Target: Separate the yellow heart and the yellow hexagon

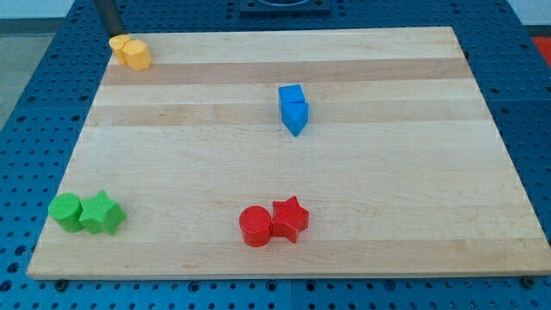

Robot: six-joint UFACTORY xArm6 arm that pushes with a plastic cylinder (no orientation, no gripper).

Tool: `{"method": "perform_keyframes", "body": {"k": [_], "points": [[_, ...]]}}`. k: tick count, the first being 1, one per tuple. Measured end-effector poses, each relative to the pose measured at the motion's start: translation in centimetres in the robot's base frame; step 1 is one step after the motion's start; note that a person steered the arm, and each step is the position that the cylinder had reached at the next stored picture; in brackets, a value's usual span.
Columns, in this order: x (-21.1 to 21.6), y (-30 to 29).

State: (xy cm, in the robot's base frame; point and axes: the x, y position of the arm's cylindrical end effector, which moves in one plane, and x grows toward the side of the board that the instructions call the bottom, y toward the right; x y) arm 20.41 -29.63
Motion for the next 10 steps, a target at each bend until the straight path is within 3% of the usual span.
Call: {"method": "perform_keyframes", "body": {"k": [5, 10], "points": [[3.1, 4.1], [6.5, 2.8]]}}
